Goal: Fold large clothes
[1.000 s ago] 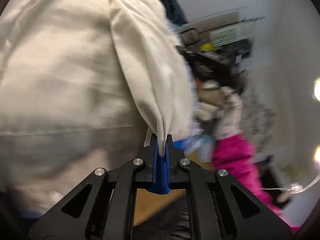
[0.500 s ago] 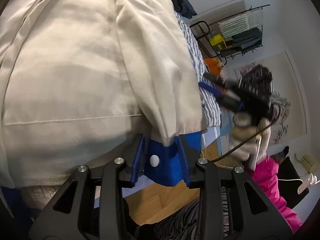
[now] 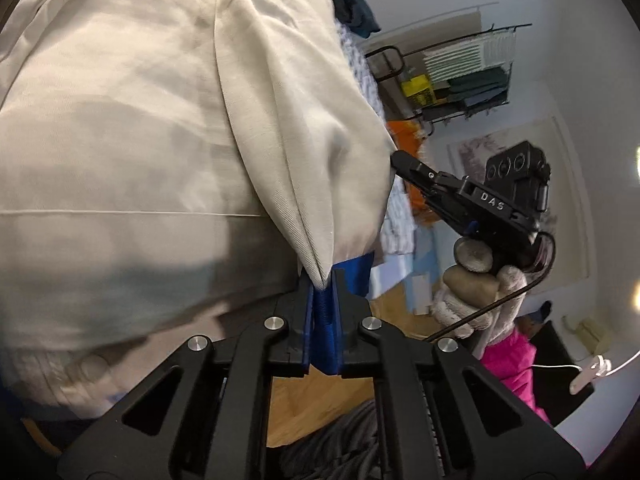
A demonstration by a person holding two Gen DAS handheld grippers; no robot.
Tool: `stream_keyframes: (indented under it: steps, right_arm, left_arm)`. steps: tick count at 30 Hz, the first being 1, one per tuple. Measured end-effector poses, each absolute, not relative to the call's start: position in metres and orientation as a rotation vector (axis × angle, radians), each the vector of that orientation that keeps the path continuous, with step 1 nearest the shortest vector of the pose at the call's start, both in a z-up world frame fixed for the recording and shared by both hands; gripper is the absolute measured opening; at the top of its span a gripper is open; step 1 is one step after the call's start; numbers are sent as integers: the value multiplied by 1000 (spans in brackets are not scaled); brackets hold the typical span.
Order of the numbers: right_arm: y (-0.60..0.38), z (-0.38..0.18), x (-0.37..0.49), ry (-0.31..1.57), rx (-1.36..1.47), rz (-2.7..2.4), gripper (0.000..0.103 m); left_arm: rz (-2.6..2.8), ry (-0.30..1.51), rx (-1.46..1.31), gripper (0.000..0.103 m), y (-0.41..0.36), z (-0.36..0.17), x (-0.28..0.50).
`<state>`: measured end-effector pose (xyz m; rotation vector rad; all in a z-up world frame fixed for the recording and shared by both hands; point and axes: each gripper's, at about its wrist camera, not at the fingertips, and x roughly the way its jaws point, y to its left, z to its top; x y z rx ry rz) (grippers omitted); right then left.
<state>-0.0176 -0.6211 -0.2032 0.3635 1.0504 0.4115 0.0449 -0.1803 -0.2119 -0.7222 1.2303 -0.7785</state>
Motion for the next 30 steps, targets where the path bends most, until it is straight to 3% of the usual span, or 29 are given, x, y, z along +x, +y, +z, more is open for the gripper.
stream_keyframes:
  steps: [7, 10, 12, 15, 22, 24, 27, 30]
  right_arm:
    - [-638, -220, -9, 1100, 360, 327, 3]
    - [-642, -222, -11, 1122, 361, 336, 18]
    - [-648, -221, -17, 1105, 422, 363, 44]
    - [-658, -227, -27, 1092, 531, 384, 61]
    - [-645, -252, -36, 1125, 485, 338, 59]
    - [-637, -252, -35, 1138, 493, 381, 33]
    - [-623, -252, -33, 1143, 437, 365, 34]
    - [-629, -258, -31, 1145, 531, 380, 44]
  left_arm:
    - [-724, 1247, -590, 6, -197, -225, 43]
    - [-724, 1214, -529, 6, -193, -213, 35]
    - [-732, 1185, -482, 6, -193, -201, 29]
    - [-736, 1120, -377, 6, -187, -178, 11]
    - [-674, 1047, -383, 6, -170, -155, 25]
    - [-653, 1038, -389, 6, -176, -153, 43]
    - [-639, 1025, -391, 6, -188, -149, 72]
    - [-646, 1029, -391, 6, -204, -153, 94]
